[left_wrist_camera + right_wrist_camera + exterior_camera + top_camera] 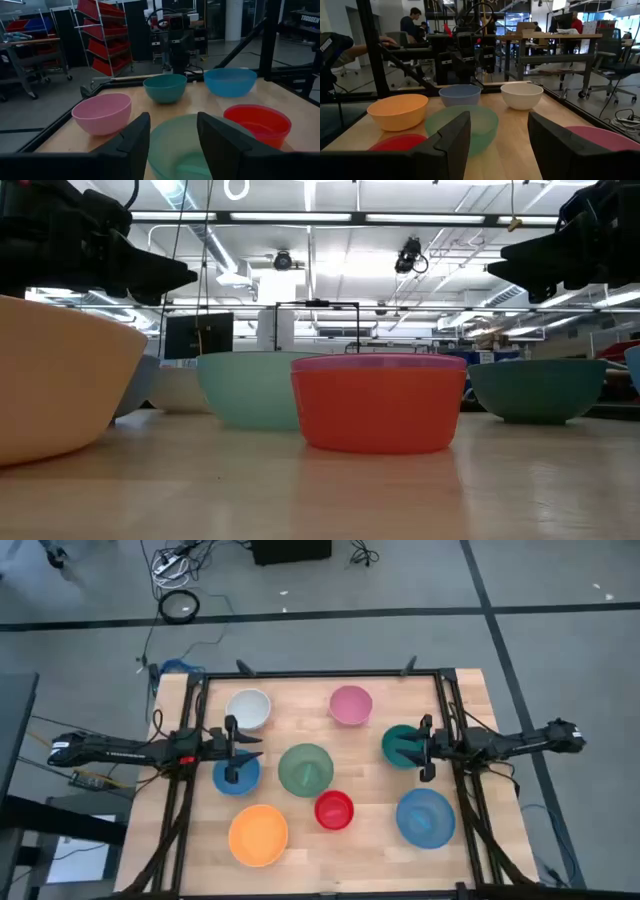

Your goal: Nest bowls inside each other

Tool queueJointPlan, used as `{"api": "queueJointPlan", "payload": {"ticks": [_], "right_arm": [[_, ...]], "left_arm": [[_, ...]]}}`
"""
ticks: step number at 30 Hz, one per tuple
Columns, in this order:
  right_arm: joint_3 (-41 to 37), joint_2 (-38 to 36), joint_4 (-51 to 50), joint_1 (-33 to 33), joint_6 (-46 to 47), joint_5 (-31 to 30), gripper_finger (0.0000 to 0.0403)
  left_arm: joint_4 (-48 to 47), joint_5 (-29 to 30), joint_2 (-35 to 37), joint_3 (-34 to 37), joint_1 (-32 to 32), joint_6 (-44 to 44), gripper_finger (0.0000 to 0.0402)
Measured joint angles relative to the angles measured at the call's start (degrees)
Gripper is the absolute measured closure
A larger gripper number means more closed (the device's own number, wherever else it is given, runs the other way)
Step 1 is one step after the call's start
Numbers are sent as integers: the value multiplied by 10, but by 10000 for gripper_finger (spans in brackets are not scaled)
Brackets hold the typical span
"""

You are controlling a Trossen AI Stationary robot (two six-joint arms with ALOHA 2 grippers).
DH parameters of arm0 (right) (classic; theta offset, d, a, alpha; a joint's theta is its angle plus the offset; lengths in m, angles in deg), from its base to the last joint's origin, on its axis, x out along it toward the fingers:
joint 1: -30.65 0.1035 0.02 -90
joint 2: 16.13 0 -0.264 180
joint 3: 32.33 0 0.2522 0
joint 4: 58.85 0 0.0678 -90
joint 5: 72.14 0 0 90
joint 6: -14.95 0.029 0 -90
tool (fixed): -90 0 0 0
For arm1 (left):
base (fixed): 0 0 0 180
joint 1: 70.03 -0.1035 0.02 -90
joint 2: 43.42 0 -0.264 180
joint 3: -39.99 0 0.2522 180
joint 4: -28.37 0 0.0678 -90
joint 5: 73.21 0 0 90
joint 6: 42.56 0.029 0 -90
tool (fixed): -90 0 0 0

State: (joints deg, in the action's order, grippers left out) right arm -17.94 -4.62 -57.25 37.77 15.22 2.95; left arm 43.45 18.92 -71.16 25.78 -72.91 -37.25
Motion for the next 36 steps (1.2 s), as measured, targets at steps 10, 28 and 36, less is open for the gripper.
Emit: {"api": "queueJointPlan", "payload": {"ticks": [10, 28, 36], "right_arm": [[0, 0, 0, 0, 0, 0, 215], [0, 0, 0, 0, 0, 0, 215], [0, 0, 28, 0, -27, 0, 215]], "left_arm": [[0, 0, 0, 0, 0, 0, 229], [0, 0, 0, 0, 0, 0, 229], [0, 0, 0, 0, 0, 0, 229]]}}
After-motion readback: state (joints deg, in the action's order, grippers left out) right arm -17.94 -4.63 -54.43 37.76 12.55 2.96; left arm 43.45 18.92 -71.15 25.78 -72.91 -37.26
